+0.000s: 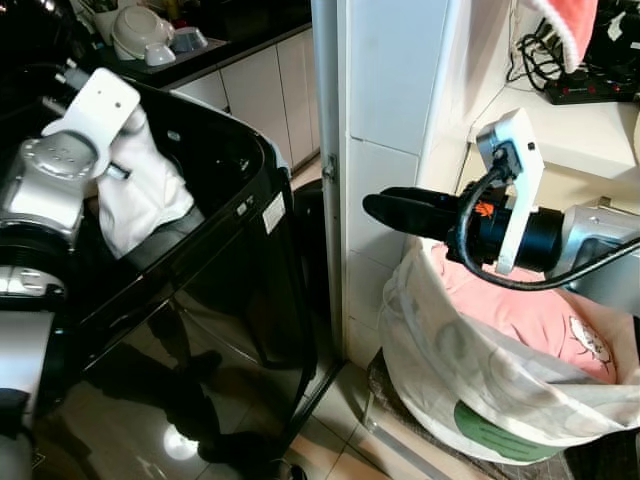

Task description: Clothes washing

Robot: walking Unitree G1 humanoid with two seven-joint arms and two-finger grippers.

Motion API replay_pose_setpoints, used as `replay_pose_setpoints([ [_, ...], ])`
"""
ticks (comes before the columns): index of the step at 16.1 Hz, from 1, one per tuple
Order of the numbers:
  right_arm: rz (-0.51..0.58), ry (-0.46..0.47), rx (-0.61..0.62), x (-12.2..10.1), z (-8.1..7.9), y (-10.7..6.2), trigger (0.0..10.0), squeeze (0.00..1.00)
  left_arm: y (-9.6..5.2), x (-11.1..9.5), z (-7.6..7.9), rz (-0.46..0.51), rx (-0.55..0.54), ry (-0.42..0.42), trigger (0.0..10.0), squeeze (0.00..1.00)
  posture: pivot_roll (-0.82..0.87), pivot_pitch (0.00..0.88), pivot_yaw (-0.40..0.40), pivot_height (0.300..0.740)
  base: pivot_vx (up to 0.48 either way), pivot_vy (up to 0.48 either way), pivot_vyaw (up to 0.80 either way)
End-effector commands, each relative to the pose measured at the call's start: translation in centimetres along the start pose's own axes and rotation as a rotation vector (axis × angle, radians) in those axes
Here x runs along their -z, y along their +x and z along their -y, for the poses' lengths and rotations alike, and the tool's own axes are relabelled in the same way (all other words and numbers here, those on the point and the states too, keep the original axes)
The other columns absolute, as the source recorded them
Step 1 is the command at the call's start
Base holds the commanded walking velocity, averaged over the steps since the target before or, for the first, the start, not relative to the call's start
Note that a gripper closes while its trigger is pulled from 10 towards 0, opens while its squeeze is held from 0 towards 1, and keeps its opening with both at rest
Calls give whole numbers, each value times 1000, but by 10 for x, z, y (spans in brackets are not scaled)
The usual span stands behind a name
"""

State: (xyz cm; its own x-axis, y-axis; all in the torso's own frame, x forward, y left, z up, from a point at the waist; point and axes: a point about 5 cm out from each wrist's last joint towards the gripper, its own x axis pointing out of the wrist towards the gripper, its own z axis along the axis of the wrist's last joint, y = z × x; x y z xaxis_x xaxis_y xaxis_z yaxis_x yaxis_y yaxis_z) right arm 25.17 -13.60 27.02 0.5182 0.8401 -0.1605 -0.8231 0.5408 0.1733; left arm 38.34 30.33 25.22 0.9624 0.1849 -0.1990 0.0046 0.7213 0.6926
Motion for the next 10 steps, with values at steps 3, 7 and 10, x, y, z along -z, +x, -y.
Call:
replay_pose_setpoints([
  [3,-61,-17,-28,12,-4,7,10000,0,-14,13,-14,-114,128,22,10000,1000,-68,0,106,740,0,0,0],
  [7,-89,-39,-58,17,-8,11,10000,0,-27,23,-20,-151,158,24,10000,1000,-61,0,99,740,0,0,0],
  [10,-66,-84,52,18,3,12,10000,0,-38,14,-19,-25,125,-21,10000,867,-61,0,101,740,0,0,0],
])
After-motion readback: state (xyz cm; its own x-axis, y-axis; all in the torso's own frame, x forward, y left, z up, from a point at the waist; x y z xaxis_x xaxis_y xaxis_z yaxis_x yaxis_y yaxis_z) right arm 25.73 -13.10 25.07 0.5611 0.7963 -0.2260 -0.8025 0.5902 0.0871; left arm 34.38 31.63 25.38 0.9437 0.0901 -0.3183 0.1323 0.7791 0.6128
